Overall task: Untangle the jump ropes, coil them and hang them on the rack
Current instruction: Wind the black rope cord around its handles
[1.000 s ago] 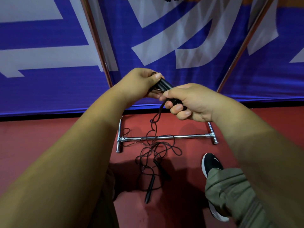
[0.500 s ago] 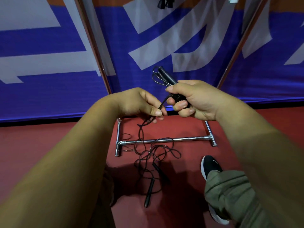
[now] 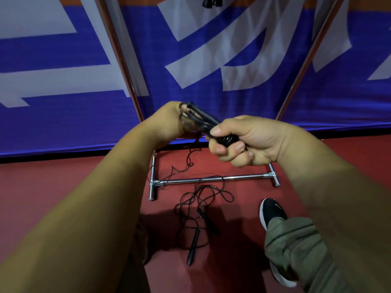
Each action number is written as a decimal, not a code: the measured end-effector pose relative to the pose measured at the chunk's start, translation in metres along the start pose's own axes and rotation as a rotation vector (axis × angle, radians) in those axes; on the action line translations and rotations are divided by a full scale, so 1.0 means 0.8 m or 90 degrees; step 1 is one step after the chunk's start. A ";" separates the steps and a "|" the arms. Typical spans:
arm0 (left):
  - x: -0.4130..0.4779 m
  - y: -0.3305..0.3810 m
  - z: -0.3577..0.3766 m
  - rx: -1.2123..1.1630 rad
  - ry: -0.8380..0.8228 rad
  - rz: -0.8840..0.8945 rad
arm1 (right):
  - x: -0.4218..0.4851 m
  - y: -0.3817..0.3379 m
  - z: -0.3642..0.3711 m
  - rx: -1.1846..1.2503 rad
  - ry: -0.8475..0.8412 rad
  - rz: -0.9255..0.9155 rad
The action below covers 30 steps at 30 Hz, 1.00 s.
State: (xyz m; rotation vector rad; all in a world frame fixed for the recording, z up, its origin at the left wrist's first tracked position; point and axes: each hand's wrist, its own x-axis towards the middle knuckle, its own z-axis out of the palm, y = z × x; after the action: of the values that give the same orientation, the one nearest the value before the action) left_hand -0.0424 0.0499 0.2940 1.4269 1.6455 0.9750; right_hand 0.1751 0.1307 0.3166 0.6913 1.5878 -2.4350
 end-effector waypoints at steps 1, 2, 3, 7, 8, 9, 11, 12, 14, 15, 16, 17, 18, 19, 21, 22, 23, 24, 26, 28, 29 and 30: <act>-0.002 -0.003 -0.003 -0.023 -0.040 0.027 | 0.001 0.002 0.002 -0.002 -0.048 0.024; -0.005 -0.003 -0.006 -0.061 -0.075 0.046 | 0.002 0.005 0.003 -0.002 -0.093 0.043; -0.005 -0.004 -0.007 -0.113 -0.095 0.043 | 0.005 0.007 0.004 -0.006 -0.128 0.061; -0.004 0.003 -0.007 -0.229 -0.163 0.031 | 0.013 0.015 0.011 -0.042 -0.205 0.123; -0.005 0.006 -0.007 -0.226 -0.181 0.039 | 0.016 0.018 0.012 -0.051 -0.206 0.135; -0.005 0.008 -0.007 -0.213 -0.200 0.044 | 0.018 0.020 0.012 -0.061 -0.198 0.153; -0.007 0.018 -0.009 -0.162 -0.210 0.042 | 0.022 0.025 0.011 -0.081 -0.149 0.181; -0.007 0.022 -0.010 -0.119 -0.202 0.040 | 0.023 0.026 0.009 -0.095 -0.109 0.190; -0.007 0.028 -0.011 -0.007 -0.182 0.039 | 0.024 0.026 0.004 -0.135 -0.015 0.206; -0.007 0.030 -0.011 0.049 -0.171 0.035 | 0.026 0.026 0.001 -0.161 0.037 0.212; -0.007 0.033 -0.011 0.096 -0.167 0.031 | 0.029 0.027 -0.004 -0.184 0.090 0.214; -0.007 0.034 -0.011 0.135 -0.165 0.024 | 0.032 0.028 -0.009 -0.205 0.145 0.209; -0.007 0.036 -0.010 0.170 -0.166 0.016 | 0.037 0.030 -0.014 -0.222 0.203 0.193; -0.007 0.037 -0.009 0.202 -0.168 0.005 | 0.040 0.032 -0.018 -0.237 0.263 0.169; -0.007 0.037 -0.004 0.241 -0.170 -0.029 | 0.047 0.033 -0.025 -0.251 0.356 0.102; -0.006 0.036 -0.001 0.235 -0.162 -0.052 | 0.050 0.032 -0.027 -0.250 0.387 0.063; -0.004 0.034 0.004 0.229 -0.145 -0.077 | 0.052 0.030 -0.028 -0.242 0.409 0.027; -0.002 0.032 0.008 0.241 -0.118 -0.103 | 0.054 0.027 -0.028 -0.230 0.424 -0.007; 0.000 0.030 0.017 0.281 -0.090 -0.163 | 0.056 0.022 -0.026 -0.186 0.422 -0.056; 0.002 0.029 0.028 0.251 -0.079 -0.209 | 0.057 0.020 -0.024 -0.128 0.389 -0.091; 0.003 0.028 0.033 0.220 -0.067 -0.232 | 0.056 0.019 -0.022 -0.097 0.369 -0.110; 0.004 0.029 0.037 0.185 -0.050 -0.253 | 0.055 0.017 -0.021 -0.070 0.348 -0.129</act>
State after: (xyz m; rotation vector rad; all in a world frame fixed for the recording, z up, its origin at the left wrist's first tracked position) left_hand -0.0064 0.0574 0.3016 1.2280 1.9716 0.4639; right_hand 0.1461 0.1454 0.2797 1.3209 2.0509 -2.3946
